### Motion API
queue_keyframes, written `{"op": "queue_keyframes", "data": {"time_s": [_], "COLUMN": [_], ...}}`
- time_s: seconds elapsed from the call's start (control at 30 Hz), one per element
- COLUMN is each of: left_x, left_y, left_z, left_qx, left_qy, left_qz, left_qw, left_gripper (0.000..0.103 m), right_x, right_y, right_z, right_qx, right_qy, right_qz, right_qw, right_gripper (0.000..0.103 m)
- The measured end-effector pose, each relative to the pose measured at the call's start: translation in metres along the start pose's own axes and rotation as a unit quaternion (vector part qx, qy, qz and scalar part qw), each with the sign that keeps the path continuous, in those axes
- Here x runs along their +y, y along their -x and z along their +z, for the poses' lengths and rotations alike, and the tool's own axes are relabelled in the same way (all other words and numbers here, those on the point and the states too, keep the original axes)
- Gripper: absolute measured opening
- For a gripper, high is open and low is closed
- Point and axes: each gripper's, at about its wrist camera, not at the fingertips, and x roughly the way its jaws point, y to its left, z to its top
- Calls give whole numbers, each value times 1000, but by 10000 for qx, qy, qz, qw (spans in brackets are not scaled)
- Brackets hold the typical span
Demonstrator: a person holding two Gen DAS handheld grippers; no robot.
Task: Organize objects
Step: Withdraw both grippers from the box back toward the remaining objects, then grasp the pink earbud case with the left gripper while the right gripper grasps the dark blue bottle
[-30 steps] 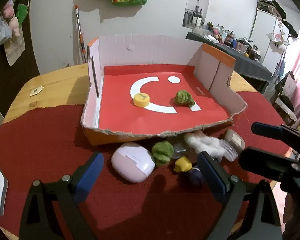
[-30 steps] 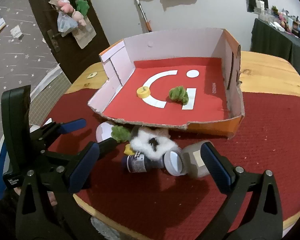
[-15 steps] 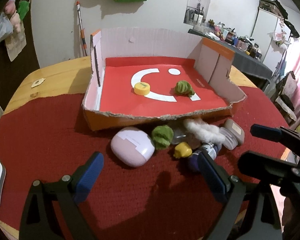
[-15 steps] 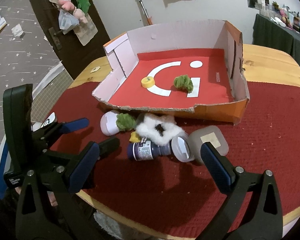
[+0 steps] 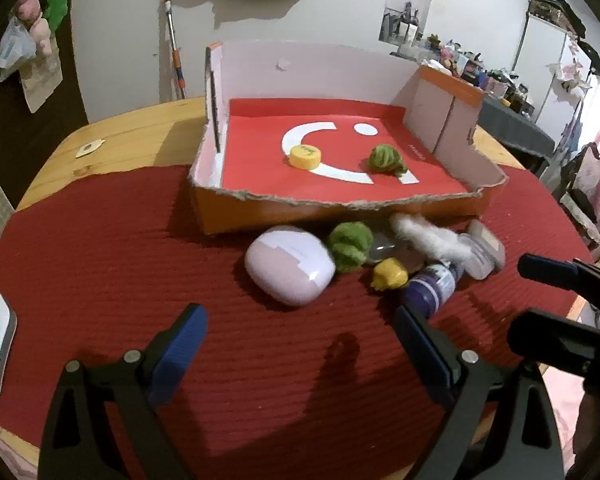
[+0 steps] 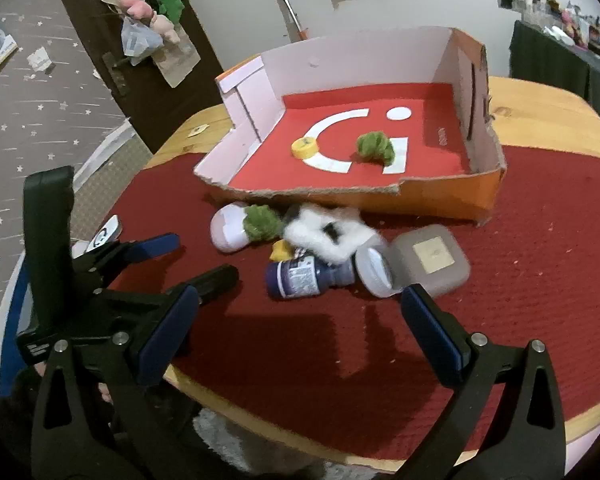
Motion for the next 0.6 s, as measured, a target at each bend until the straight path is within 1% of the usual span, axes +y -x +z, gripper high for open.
{"op": "queue_keyframes", "data": {"time_s": [0.23,0.33,0.43,0.53,0.6], "left_x": [17,25,26,24,24], "left_y": [-7,-10,-11,-13,-14], "left_z": [-6,-8,-8,-7,-6], "left_qx": [106,157,158,159,158], "left_qy": [184,304,315,259,242], "left_qz": [142,156,148,130,127], "left_qw": [9997,9993,9993,9995,9995], "left_gripper": [96,96,96,93,93], "right_x": [-1,1,4,10,10], "right_y": [-4,-9,-18,-27,-31], "right_z": [-6,-9,-14,-17,-18], "right_qx": [45,144,258,322,319], "right_qy": [-89,-47,13,194,220], "right_qz": [161,171,195,58,61], "right_qw": [9998,9997,9995,9993,9992], "right_gripper": [103,103,103,102,100]}}
